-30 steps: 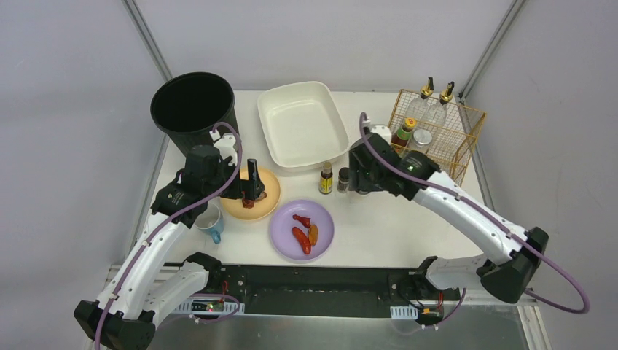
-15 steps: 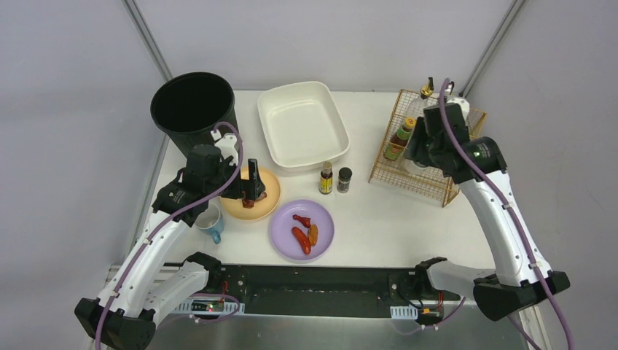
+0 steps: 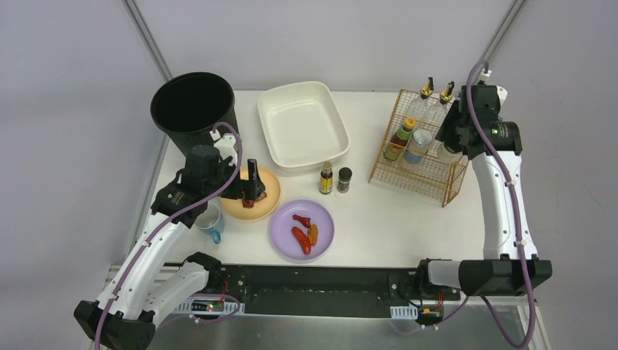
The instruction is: Clear the kitchen counter
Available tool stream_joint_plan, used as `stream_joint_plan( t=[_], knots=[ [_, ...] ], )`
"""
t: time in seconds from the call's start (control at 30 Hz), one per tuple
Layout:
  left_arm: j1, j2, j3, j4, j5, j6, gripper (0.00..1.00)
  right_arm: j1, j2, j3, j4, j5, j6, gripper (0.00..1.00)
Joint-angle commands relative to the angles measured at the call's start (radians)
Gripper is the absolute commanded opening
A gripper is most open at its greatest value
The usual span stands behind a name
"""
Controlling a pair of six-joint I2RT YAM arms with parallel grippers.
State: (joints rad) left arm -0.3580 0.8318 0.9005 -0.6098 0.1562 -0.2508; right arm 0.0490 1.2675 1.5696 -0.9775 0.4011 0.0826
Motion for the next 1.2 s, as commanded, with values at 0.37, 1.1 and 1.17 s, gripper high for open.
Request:
stream_joint_plan(
  t=[0.37,1.1,1.17],
  knots=[
    [0.002,-0.015,0.007,0.008,0.016,-0.009,1.0,-0.134,0.12,0.014,0.211,-0.107,-0.018,0.04],
    [0.001,-0.008,0.009,0.008,0.009,-0.005,1.0,-0.152,0.269,-0.16,0.308,-0.12,0.063,0.1],
    [0.001,-0.008,0.009,0.008,0.009,-0.005,1.0,-0.152,0.283,-0.172,0.315,-0.108,0.071,0.1]
  ],
)
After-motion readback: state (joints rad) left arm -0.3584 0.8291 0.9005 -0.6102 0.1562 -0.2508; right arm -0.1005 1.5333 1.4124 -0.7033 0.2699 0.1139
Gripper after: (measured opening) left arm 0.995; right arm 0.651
